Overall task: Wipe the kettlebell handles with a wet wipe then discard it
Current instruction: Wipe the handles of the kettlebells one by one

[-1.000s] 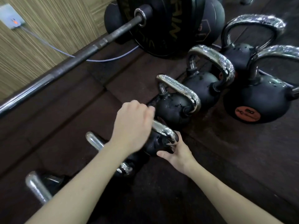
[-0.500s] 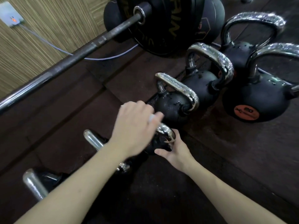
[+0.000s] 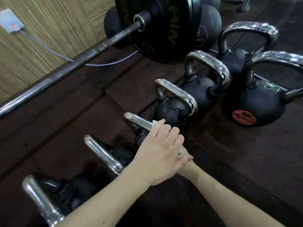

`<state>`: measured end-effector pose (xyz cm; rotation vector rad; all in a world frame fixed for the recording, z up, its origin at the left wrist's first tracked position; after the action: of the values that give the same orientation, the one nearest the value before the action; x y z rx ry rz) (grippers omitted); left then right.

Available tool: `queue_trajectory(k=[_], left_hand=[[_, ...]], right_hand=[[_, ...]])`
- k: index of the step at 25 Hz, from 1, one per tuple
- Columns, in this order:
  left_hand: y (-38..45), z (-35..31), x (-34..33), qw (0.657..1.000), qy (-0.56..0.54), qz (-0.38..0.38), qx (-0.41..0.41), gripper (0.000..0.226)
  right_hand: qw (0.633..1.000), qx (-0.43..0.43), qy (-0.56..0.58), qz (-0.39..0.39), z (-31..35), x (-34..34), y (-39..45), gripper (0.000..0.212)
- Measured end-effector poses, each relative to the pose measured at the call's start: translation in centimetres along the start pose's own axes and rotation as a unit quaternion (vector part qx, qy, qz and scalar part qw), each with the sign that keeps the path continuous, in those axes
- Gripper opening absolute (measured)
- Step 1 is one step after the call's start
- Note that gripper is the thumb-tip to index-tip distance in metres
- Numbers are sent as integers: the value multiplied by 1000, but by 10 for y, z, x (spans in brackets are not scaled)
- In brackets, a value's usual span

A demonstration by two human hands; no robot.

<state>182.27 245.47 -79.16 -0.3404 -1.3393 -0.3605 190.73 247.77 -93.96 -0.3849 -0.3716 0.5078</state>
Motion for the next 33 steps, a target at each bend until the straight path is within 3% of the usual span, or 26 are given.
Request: queue_trajectory(k=[2, 4, 6, 7, 9, 10, 11, 13, 14, 16, 18, 20, 22, 25, 27, 28, 29, 31, 33], left_hand=[[3, 15, -1, 999, -5, -36, -6, 56], [5, 57, -2, 992, -64, -44, 104, 52], [5, 96, -5, 951, -162, -44, 259, 56], [3, 111, -10, 906, -261, -40, 331, 59], [4, 132, -24, 754, -485, -46, 440, 68], [3, 133, -26, 708, -519, -32, 478, 71], [5, 131, -21, 729, -489, -32, 477, 70], [9, 110, -3, 882, -296, -60, 361, 64], [9, 92, 4, 939, -193, -56, 278, 59], [5, 46, 9, 987, -85, -48, 130, 54], [1, 8, -1, 1000, -15, 6, 11, 59], [4, 11, -5, 1000, -12, -9, -10, 58], [7, 49, -1, 996, -68, -35, 47, 42], [9, 105, -4, 959, -208, -51, 186, 14], [8, 134, -17, 861, -399, -43, 314, 39], [10, 140, -20, 832, -421, -25, 360, 55], [9, 140, -19, 830, -407, -5, 381, 62], [14, 121, -3, 922, -249, -19, 297, 49], [14, 76, 6, 979, -107, -6, 174, 38]], right_hand=[[1000, 0, 4, -12, 2, 1, 2, 57], [998, 5, 35, -56, 5, 3, 6, 70], [997, -3, 50, -61, 5, 1, 9, 84], [997, -13, 51, -55, 7, 0, 8, 88], [997, -20, 45, -51, 8, 1, 8, 91], [997, -12, 51, -54, 7, 3, 8, 91], [997, -13, 50, -55, 7, 4, 8, 91], [998, -8, 39, -56, 9, 2, 6, 89], [998, -5, 31, -61, 6, 2, 8, 84], [998, -5, 39, -53, -1, -1, 8, 54], [999, -1, 48, -3, -3, -6, 9, 48], [997, -22, 70, 7, -3, -5, 10, 53], [997, 12, 52, -51, 0, 1, 12, 36], [998, -4, 51, -48, -6, -1, 14, 85], [998, -7, 48, -46, -3, 1, 11, 93], [997, -6, 55, -51, -4, 3, 13, 93], [997, -4, 60, -58, -6, 3, 14, 93], [998, -2, 48, -51, 1, 1, 12, 94], [997, 5, 51, -60, -4, 0, 15, 93]])
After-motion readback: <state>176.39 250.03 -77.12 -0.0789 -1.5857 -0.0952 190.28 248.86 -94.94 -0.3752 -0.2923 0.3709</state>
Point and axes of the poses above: each hand's wrist, its own y-axis towards the middle knuckle, its own x-axis out of the back of the hand, z = x × y, the point moved 5 cm from there along y, towards the middle knuckle, and after that the axes turned 6 degrees about y, right-handed, at the moved point
